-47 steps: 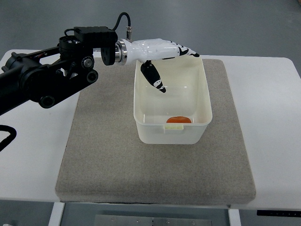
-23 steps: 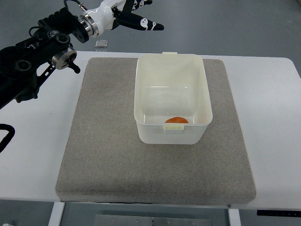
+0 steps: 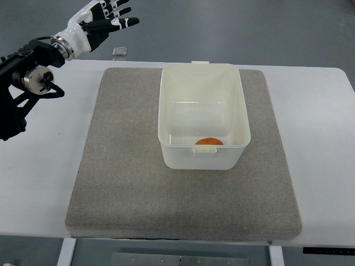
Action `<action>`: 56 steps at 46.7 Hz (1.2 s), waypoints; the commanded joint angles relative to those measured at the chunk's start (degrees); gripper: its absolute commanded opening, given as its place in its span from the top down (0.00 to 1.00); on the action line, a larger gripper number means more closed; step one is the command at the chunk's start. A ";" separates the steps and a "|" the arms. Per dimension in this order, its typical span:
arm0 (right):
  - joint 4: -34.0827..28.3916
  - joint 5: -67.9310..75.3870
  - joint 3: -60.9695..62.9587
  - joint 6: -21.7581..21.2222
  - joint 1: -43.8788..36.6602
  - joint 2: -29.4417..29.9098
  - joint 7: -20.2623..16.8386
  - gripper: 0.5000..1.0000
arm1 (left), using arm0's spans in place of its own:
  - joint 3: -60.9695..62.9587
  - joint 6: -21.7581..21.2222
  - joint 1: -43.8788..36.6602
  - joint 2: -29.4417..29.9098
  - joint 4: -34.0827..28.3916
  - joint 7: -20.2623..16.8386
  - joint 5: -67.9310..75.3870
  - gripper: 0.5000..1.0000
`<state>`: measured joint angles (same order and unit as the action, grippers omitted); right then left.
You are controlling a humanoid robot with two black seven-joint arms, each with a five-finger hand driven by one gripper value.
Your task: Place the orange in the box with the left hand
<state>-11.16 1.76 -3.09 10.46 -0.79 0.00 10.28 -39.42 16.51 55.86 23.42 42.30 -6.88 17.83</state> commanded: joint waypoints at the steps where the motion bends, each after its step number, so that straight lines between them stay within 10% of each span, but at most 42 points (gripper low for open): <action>1: 0.00 0.00 0.02 0.00 0.00 0.00 0.00 0.15 | -4.77 2.99 -2.59 0.04 -0.91 3.09 -0.07 0.01; 13: 0.00 0.00 -0.07 0.00 0.00 0.00 0.00 0.15 | -17.00 10.11 -9.98 0.04 -0.73 12.33 -4.02 0.01; 56: 0.00 0.00 0.02 0.00 0.00 0.00 0.00 0.15 | -16.56 13.63 -14.02 0.04 -1.96 12.33 -15.46 0.01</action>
<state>-11.16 1.76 -3.12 10.46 -0.79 0.00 10.29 -55.98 30.13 42.44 23.46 40.36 5.58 2.13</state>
